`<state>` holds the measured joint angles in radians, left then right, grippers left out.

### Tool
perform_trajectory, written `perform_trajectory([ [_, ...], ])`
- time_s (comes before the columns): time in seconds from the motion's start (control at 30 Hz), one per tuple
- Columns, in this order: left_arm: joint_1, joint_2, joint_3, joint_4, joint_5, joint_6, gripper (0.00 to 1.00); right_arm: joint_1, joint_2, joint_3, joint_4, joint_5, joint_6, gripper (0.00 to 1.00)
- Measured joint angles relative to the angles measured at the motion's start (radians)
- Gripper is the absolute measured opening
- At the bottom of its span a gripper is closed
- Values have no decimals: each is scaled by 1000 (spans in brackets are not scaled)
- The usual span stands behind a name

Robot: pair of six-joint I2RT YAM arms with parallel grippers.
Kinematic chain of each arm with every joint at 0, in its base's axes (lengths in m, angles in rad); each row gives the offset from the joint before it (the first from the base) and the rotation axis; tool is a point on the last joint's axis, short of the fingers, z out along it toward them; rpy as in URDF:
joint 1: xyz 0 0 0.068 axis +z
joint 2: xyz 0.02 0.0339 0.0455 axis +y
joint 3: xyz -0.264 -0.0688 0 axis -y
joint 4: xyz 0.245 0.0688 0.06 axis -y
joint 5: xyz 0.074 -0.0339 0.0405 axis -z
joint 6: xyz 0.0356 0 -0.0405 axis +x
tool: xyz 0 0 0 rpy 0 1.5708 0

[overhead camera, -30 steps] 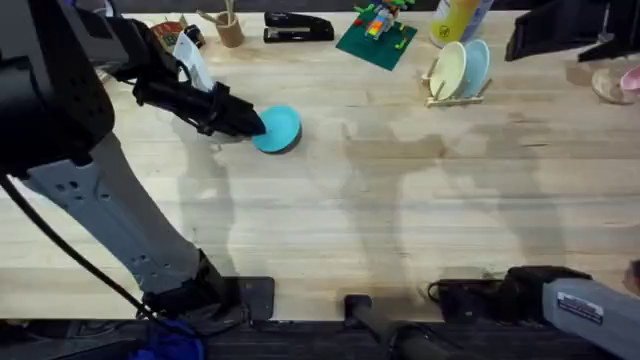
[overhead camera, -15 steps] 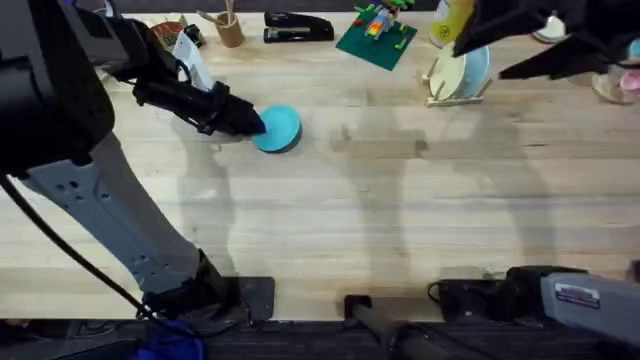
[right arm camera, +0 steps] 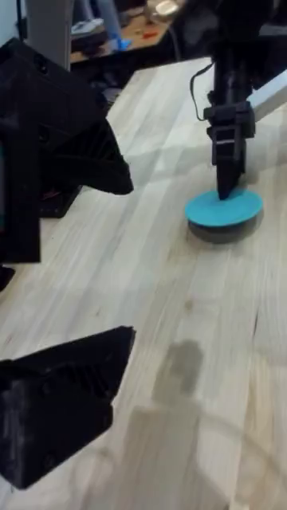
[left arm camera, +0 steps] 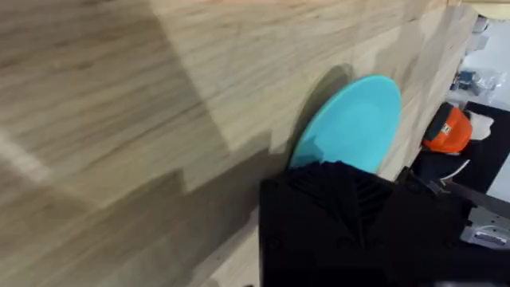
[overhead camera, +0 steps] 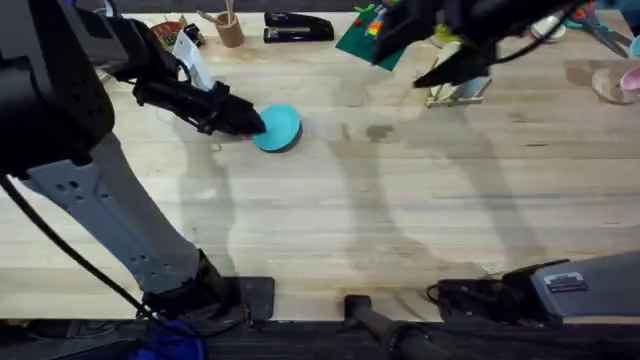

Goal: Pick up the plates from the table one by one and place each into a slot on the dish rack.

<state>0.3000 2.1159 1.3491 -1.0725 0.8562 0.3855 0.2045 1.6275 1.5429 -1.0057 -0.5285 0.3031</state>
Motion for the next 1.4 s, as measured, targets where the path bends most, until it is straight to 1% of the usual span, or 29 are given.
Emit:
perform_trajectory([
  [0.1, 0, 0, 0, 0, 0, 0, 40, 39, 58, 0, 43, -3, 31, 994],
  [0.3, 0, 0, 0, 0, 0, 0, 42, 89, 162, 0, 125, -3, 57, 993],
  [0.6, 0, 0, 0, 0, 0, 0, 42, 164, 258, 0, 222, -3, 86, 994],
  [0.63, 0, 0, 0, 0, 0, 0, 42, 186, 285, 0, 248, -3, 89, 994],
  [0.97, 0, 0, 0, 0, 0, 0, 42, 267, 343, 0, 374, -3, 99, 995],
  [1.4, 0, 0, 0, 0, 0, 0, 43, 327, 448, 0, 505, -3, 214, 994],
])
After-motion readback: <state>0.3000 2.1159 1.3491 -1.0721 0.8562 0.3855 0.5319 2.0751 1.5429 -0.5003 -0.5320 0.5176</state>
